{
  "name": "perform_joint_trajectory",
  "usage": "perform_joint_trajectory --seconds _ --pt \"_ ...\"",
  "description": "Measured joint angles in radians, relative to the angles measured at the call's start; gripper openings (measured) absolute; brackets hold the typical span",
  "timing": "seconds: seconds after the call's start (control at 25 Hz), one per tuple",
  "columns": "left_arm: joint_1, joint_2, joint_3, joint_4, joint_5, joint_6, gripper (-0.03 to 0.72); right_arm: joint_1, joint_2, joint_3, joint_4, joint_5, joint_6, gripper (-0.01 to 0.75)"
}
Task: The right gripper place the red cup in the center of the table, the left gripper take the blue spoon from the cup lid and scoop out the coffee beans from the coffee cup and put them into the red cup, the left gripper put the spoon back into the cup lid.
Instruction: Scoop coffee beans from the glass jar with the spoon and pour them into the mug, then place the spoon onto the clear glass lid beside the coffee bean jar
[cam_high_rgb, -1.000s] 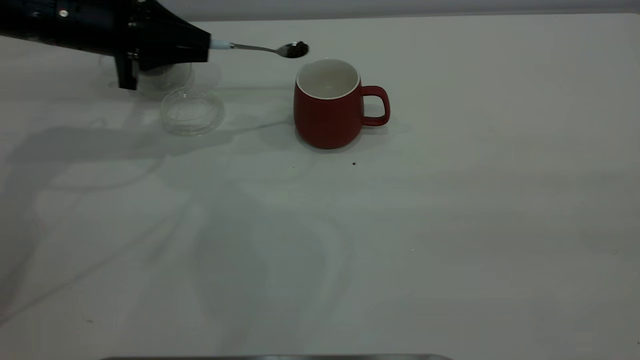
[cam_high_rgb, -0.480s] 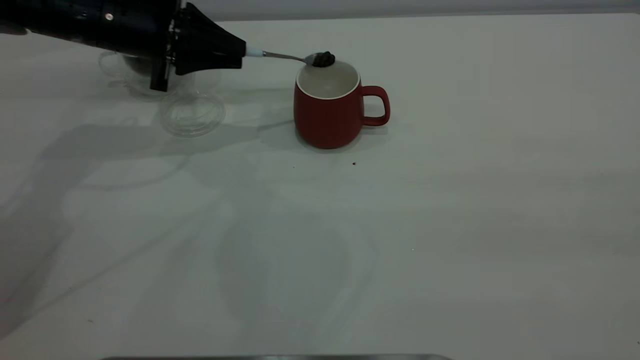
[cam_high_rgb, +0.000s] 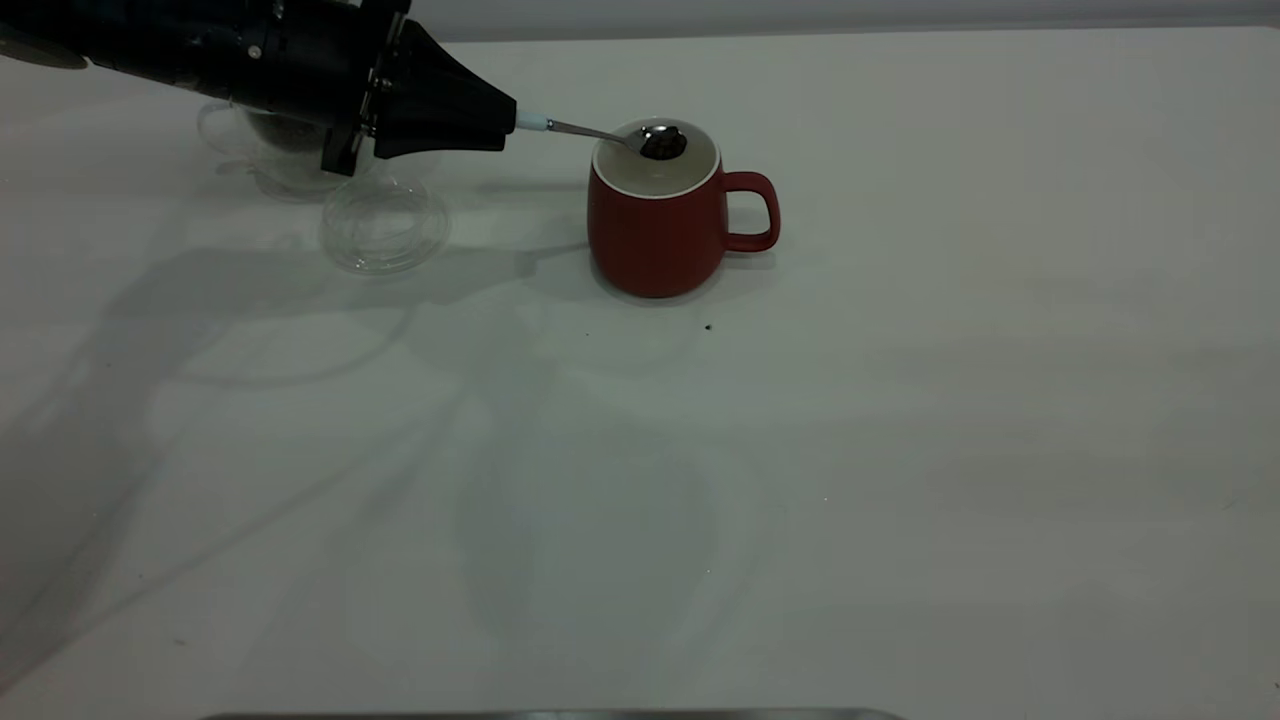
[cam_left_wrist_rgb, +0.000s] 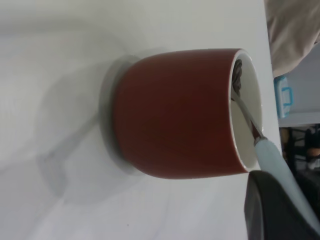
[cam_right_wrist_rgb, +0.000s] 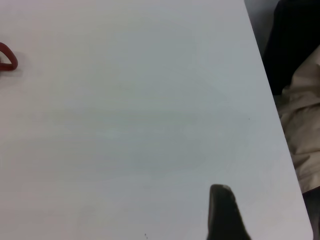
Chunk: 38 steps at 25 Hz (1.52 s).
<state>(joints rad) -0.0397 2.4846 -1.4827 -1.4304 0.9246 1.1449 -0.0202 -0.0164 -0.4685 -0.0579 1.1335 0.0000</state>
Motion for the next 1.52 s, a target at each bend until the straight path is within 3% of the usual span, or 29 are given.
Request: perform_joint_trajectory --seconds 0.8,1.2,1.52 --pt "0.000 0.000 0.000 -0.114 -0.043 0.468 0.122 0.000 0.000 0.000 0.000 0.000 0.000 0.476" --pt "0.014 -0.017 0.000 -0.165 -0.031 0.328 0.122 0.000 0.000 0.000 0.000 0.000 0.000 0.476" --pt "0.142 -0.046 0.000 -0.167 0.108 0.117 0.122 0.000 0.000 0.000 0.000 0.000 0.000 0.476"
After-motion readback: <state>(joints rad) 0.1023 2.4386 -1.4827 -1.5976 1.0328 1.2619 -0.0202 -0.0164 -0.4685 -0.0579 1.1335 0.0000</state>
